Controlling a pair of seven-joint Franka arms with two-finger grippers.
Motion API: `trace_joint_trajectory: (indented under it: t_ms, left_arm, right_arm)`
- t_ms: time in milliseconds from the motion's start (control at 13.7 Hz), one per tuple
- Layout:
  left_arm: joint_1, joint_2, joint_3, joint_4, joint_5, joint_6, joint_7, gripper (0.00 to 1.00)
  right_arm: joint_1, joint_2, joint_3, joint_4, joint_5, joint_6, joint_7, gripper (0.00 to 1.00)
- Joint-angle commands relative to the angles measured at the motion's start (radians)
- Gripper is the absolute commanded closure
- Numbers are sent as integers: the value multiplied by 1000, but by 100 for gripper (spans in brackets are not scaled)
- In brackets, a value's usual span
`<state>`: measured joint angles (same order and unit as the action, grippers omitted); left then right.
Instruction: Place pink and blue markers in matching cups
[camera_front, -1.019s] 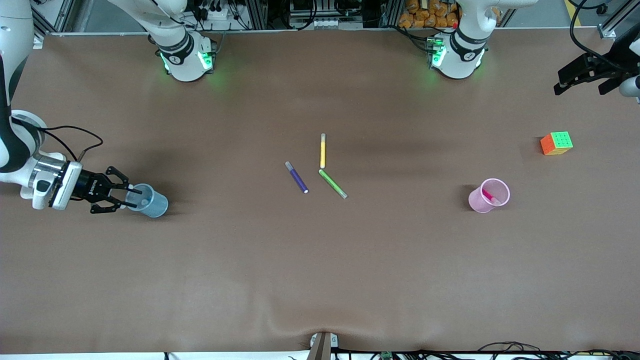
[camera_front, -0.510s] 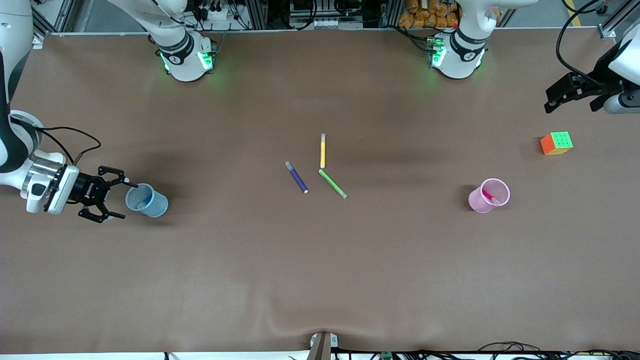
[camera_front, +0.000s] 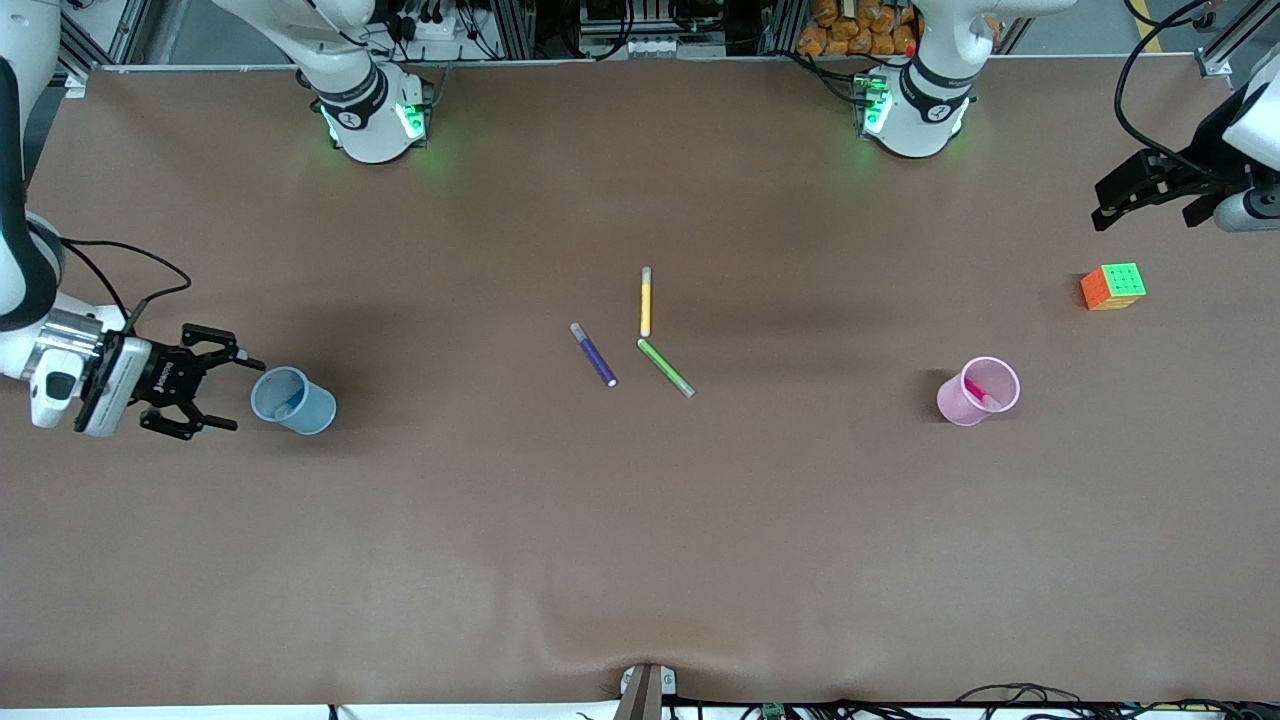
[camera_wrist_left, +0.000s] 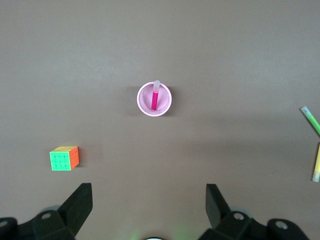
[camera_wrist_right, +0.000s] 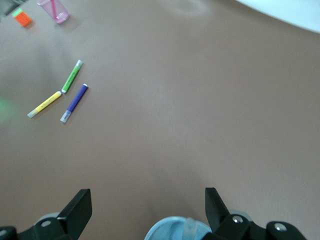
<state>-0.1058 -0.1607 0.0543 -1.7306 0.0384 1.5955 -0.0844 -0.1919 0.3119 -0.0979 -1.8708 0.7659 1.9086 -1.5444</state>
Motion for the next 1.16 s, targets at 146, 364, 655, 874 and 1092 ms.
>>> trace_joint_trajectory:
  t_ms: [146,364,655,874,1092]
  left_arm:
    - [27,10,10,20,-15,-15,-15,0]
    - [28,6,35,20,-14,-19,-8,0]
    - [26,7,32,25,-15,-31,2,0]
    - [20,6,29,31,-28,-35,-6,0]
    - [23,4,29,37,-26,-37,-2,0]
  right_arm:
    - [60,-112,4,-10,-197,-5,327,0]
    - [97,-154,4,-11,-290,-14,530,0]
    - [147,-217,6,-10,-446,-82,872,0]
    - [155,-234,6,22,-486,-154,1125,0]
    - [166,-243,6,82,-629,-189,1300,0]
